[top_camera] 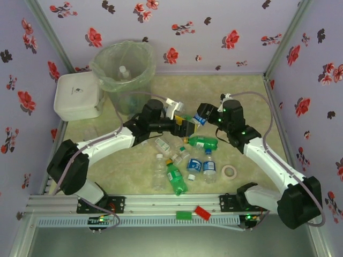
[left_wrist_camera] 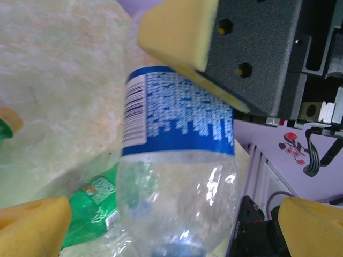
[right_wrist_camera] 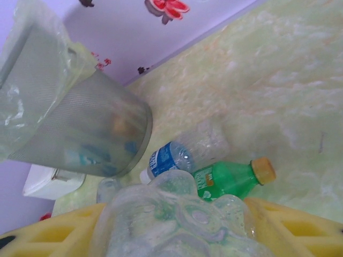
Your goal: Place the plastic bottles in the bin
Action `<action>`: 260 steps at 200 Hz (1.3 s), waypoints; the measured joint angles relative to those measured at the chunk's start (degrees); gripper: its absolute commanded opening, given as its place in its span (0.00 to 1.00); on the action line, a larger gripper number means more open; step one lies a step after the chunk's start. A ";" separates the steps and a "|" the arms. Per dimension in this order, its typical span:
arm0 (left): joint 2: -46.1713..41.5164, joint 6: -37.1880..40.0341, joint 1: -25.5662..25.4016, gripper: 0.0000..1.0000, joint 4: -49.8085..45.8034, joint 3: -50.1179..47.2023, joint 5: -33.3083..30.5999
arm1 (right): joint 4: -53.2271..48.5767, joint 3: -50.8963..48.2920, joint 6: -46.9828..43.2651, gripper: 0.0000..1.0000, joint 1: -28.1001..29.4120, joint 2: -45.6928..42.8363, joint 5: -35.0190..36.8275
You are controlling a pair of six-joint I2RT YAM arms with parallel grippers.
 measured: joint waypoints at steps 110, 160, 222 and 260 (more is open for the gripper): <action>2.75 0.20 -0.81 0.77 -1.38 2.43 1.05 | 1.29 0.00 -0.33 0.49 2.19 0.11 -0.76; 2.80 -0.26 -0.72 0.53 -1.95 2.64 1.66 | 1.68 0.02 -0.33 0.53 2.38 0.35 -1.09; 2.80 -0.50 -0.28 0.49 -1.62 2.80 1.14 | -0.70 3.50 -1.01 0.99 2.56 0.11 0.28; 0.50 0.87 3.17 0.49 -4.55 2.80 -2.03 | -5.55 4.83 -2.32 1.00 2.40 -4.63 6.86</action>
